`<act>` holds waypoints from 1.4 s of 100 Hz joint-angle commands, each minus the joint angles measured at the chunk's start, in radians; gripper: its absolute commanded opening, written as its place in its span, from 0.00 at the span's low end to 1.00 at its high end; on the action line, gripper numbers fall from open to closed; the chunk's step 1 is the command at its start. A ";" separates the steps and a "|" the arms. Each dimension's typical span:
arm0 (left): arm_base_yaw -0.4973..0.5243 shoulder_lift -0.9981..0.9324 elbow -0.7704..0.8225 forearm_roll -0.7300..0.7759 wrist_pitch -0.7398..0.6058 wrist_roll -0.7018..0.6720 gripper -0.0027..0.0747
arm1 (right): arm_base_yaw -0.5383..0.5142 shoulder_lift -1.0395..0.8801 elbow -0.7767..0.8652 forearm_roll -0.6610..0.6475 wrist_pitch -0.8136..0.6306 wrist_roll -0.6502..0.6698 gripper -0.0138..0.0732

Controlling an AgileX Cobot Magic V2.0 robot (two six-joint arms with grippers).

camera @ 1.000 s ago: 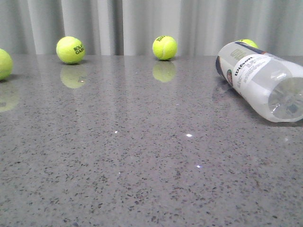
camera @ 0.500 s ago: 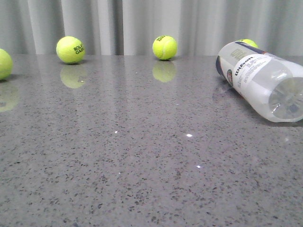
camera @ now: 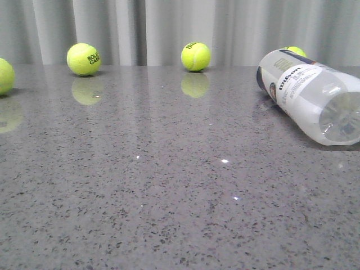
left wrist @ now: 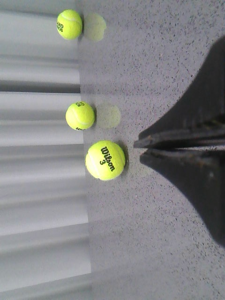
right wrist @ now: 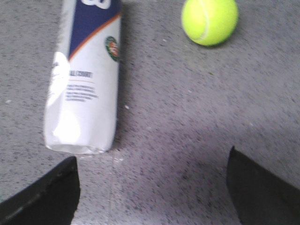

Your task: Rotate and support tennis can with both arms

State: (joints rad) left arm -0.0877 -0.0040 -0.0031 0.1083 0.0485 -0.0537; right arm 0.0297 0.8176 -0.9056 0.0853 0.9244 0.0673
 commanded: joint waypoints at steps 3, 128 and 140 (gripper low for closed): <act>0.004 -0.039 0.048 0.000 -0.080 -0.009 0.01 | -0.002 0.065 -0.068 0.087 -0.091 -0.081 0.89; 0.004 -0.039 0.048 0.000 -0.080 -0.009 0.01 | 0.138 0.803 -0.399 0.179 -0.163 -0.161 0.73; 0.004 -0.039 0.048 0.000 -0.080 -0.009 0.01 | 0.138 0.801 -0.405 0.179 -0.136 -0.161 0.47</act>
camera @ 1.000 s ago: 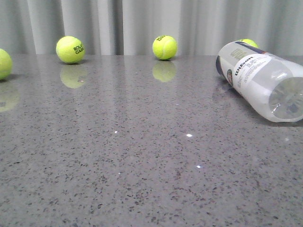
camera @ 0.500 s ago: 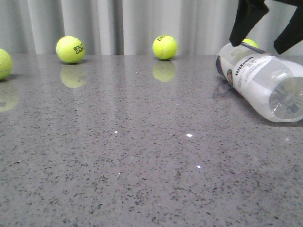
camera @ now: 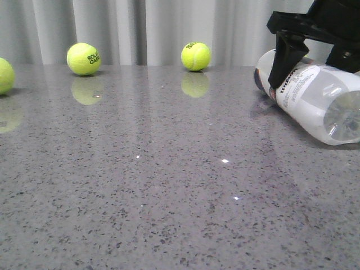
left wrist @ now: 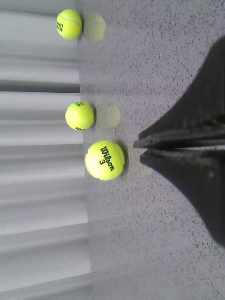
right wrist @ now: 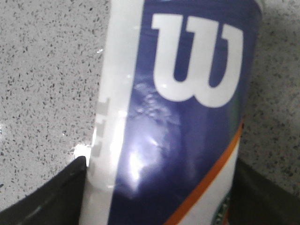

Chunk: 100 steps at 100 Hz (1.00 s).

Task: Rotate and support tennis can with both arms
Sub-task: 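Lower the right gripper onto the lying Wilson can and grasp it, then drag the can with the right gripper toward the table center, then release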

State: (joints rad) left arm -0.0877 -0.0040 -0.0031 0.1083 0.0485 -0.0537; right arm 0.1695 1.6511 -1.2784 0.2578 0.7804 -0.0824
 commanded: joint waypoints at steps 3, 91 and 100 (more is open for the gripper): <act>0.004 -0.039 0.048 0.000 -0.080 -0.009 0.01 | -0.002 -0.033 -0.039 0.007 0.020 -0.011 0.42; 0.004 -0.039 0.048 0.000 -0.080 -0.009 0.01 | 0.344 0.118 -0.512 -0.102 0.271 -0.992 0.34; 0.004 -0.039 0.048 0.000 -0.080 -0.009 0.01 | 0.358 0.161 -0.512 -0.179 0.270 -0.992 0.34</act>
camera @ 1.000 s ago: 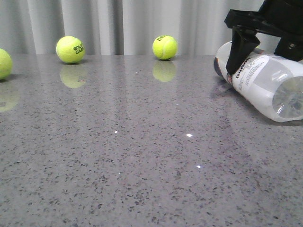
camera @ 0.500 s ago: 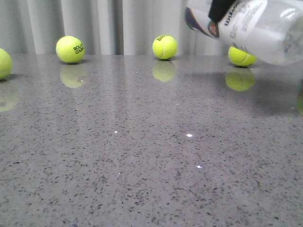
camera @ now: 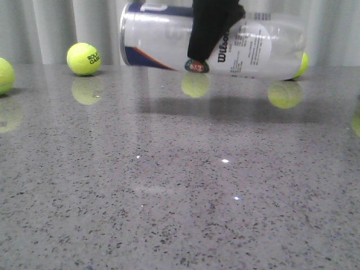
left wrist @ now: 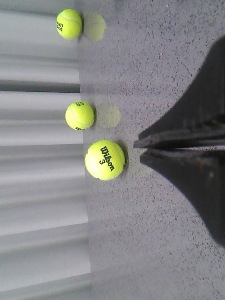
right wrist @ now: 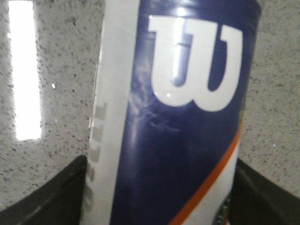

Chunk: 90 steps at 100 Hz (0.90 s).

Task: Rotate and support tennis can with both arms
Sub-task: 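Drag the can with the right gripper toward the table center, then release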

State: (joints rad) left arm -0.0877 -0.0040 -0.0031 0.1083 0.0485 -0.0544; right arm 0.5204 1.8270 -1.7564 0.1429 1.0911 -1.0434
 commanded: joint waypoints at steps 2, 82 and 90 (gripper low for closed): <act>0.004 -0.039 0.048 0.000 -0.080 -0.009 0.01 | 0.007 -0.006 -0.034 -0.078 -0.041 -0.031 0.34; 0.004 -0.039 0.048 0.000 -0.080 -0.009 0.01 | 0.007 0.059 -0.034 -0.071 -0.047 -0.027 0.90; 0.004 -0.039 0.048 0.000 -0.080 -0.009 0.01 | 0.007 0.049 -0.034 -0.071 -0.047 -0.027 0.90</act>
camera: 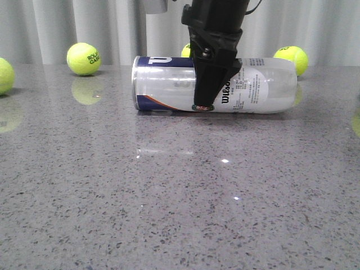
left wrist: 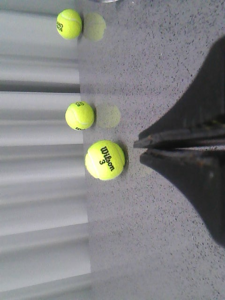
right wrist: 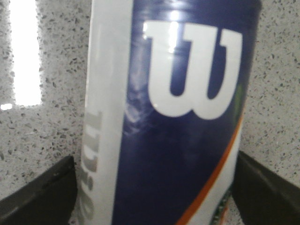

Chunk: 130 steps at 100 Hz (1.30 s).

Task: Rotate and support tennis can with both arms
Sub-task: 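Drag the can with the right gripper toward the table center, then release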

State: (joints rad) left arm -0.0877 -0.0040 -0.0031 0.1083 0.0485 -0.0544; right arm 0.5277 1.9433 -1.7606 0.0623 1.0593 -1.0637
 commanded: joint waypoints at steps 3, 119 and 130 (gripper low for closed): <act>0.004 -0.039 0.048 0.000 -0.080 -0.009 0.01 | 0.000 -0.074 -0.030 0.010 -0.015 -0.007 0.90; 0.004 -0.039 0.048 0.000 -0.080 -0.009 0.01 | -0.002 -0.248 -0.029 0.013 0.111 0.558 0.90; 0.004 -0.039 0.048 0.000 -0.080 -0.009 0.01 | -0.003 -0.273 -0.028 0.011 0.089 0.702 0.90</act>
State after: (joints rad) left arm -0.0877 -0.0040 -0.0031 0.1083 0.0485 -0.0544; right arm 0.5277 1.7453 -1.7606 0.0639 1.1864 -0.4687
